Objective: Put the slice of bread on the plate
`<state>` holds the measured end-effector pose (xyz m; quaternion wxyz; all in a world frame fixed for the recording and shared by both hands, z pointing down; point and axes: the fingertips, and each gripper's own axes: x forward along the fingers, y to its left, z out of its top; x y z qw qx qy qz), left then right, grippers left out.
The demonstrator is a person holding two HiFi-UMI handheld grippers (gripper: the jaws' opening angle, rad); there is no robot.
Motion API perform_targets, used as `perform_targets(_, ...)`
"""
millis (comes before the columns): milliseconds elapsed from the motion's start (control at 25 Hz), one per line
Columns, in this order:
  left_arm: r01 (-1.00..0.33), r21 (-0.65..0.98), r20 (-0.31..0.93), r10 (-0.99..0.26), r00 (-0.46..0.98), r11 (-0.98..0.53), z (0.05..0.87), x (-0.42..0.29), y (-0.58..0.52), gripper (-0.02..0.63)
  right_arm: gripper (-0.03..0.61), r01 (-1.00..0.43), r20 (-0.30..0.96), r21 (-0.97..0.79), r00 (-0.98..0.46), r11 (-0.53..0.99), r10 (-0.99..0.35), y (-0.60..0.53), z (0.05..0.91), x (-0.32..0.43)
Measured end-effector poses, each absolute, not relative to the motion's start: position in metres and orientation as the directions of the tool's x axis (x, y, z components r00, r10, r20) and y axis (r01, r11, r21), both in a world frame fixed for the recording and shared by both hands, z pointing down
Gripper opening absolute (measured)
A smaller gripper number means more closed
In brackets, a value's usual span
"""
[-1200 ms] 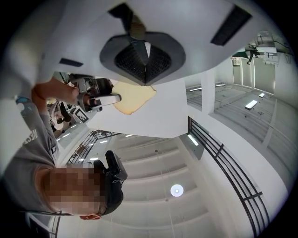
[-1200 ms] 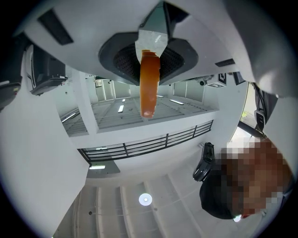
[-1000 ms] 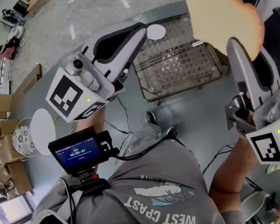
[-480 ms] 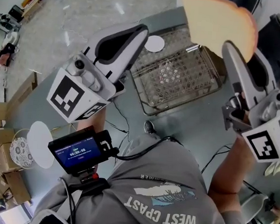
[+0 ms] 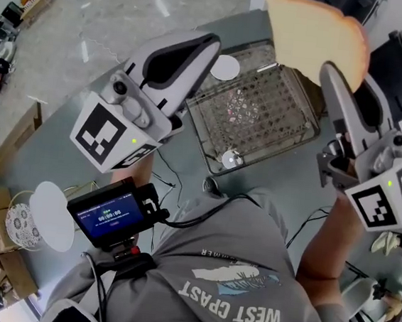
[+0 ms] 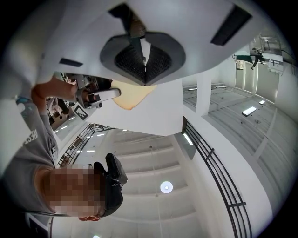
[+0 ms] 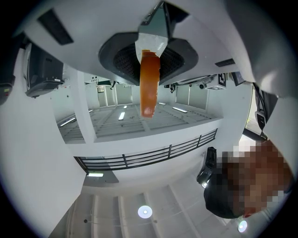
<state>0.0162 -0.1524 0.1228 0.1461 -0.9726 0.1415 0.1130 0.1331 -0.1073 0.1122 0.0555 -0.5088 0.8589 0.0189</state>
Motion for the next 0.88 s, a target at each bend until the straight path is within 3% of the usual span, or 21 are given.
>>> perform_targets(880, -0.449, -0.215, -0.177, -0.418, 0.891, -0.867, 0.140, 0.031, -0.259, 0.008, 0.097, -0.769, -0.054, -0.131, -0.625, 0.626, -0.779, -0.256, 0.155, 0.151)
